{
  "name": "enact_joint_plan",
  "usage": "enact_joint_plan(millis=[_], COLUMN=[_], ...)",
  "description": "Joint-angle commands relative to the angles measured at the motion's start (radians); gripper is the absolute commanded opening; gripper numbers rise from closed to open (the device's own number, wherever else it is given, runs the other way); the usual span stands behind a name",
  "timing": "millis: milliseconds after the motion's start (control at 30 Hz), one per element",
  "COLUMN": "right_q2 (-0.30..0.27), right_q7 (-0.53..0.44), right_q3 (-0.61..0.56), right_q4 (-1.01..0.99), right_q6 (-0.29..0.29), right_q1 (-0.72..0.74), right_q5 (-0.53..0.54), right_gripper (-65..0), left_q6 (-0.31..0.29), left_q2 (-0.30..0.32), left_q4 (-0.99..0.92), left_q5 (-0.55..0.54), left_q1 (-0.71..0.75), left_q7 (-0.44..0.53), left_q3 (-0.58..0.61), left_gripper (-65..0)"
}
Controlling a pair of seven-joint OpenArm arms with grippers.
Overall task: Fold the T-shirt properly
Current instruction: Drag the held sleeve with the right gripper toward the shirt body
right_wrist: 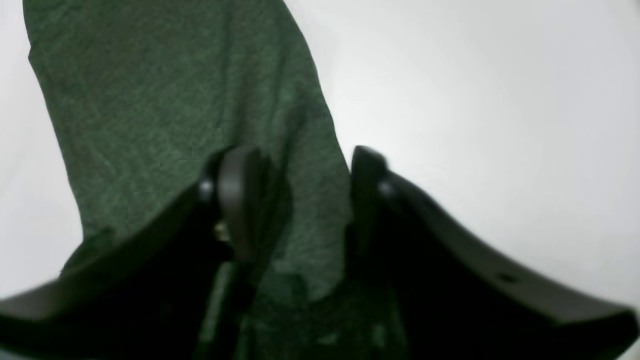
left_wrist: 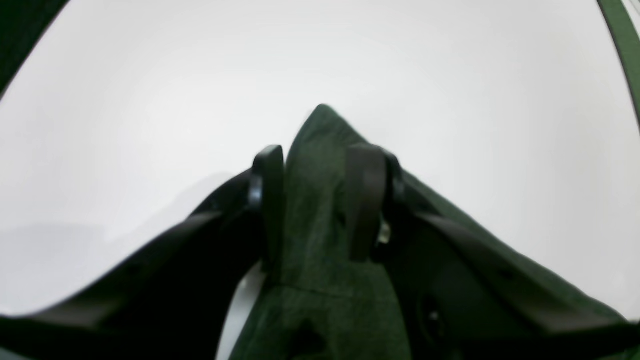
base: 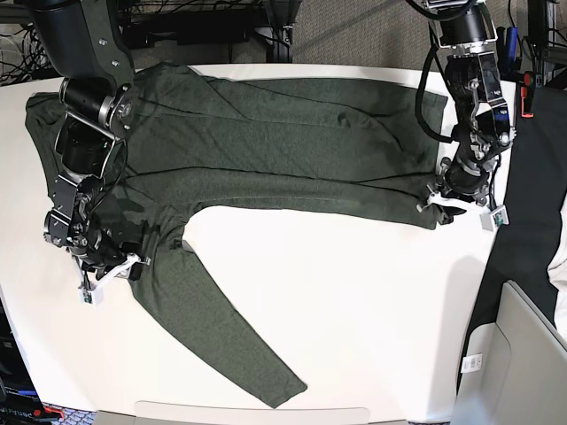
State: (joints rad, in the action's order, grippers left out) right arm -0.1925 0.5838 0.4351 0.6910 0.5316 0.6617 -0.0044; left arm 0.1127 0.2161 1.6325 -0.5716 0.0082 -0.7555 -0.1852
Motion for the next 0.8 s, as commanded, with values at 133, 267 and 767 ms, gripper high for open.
enact_joint_plan(millis=[133,267,767], right_q2=[0.014,0.024,-0.014], right_q7=[0.054,0.067,0.190], right_q3=[-0.002,-0.002,0.001], right_q4=[0.054,0.106,0.373], right_q6=[0.011,0.017,0.081], right_q1=[0.031,0.028,-0.096], right_q5=[0.013,0.013,0.280], right_gripper=[-57.7,-61.4,-60.3], left_q6=[-0.003,-0.003,-0.003], left_q2=[0.012,0.012,0.012], left_q4=[0.027,0.027,0.027], left_q5=[-0.005,-0.005,-0.003], left_q1=[-0.015,-0.015,-0.014], left_q7=[0.024,0.024,0.034], left_q3=[-0.001,-0.004,-0.007], left_gripper=[-44.3,-44.3,-44.3])
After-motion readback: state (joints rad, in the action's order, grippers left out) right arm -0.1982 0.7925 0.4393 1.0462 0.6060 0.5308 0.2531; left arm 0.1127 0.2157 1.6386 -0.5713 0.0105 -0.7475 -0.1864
